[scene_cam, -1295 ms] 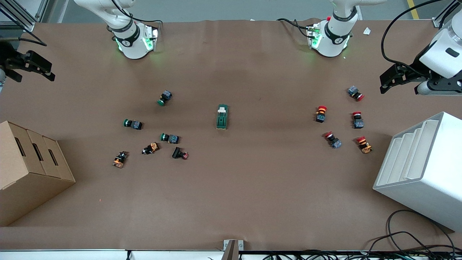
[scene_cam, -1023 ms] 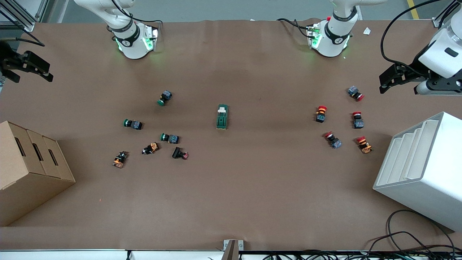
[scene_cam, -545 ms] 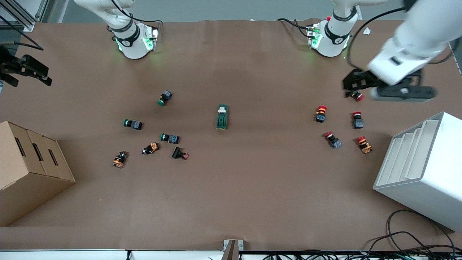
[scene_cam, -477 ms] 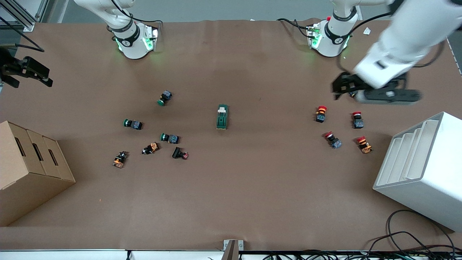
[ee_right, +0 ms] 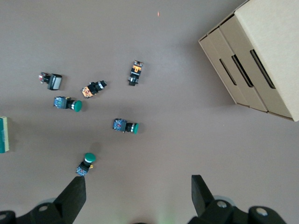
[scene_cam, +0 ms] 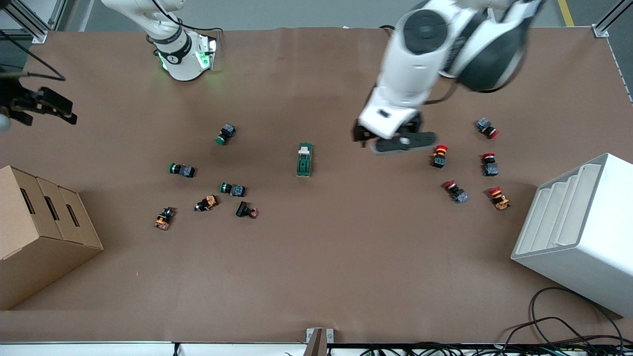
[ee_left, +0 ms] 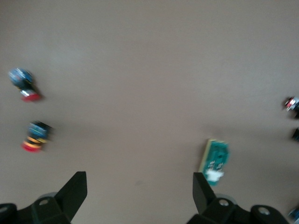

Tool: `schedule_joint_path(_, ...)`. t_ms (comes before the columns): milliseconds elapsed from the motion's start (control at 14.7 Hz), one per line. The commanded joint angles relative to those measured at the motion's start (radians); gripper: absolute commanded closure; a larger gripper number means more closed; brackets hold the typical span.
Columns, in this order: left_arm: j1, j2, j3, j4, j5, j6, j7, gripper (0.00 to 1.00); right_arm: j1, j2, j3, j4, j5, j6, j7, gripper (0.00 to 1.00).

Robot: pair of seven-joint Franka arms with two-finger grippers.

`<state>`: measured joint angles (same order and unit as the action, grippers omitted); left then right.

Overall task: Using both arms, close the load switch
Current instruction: 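Move the left gripper over the green load switch, then lower the left gripper onto the switch while the right gripper approaches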

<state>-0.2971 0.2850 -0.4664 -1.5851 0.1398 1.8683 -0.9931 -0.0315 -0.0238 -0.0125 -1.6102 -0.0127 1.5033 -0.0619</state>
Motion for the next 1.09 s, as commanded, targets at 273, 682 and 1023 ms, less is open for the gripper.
schedule_joint_path(273,-0.276,0.196,0.000,-0.027,0.332,0.213,-0.634,0.00,0.050,0.067,0.008,-0.007,-0.001,-0.002,0.259,0.00)
schedule_joint_path(682,-0.485,0.377,0.000,-0.064,0.795,0.221,-1.040,0.01,0.204,0.084,0.008,-0.097,0.152,0.099,0.793,0.00)
schedule_joint_path(1023,-0.539,0.425,0.000,-0.226,1.232,0.219,-1.330,0.01,0.346,0.082,0.009,-0.250,0.247,0.311,1.039,0.00)
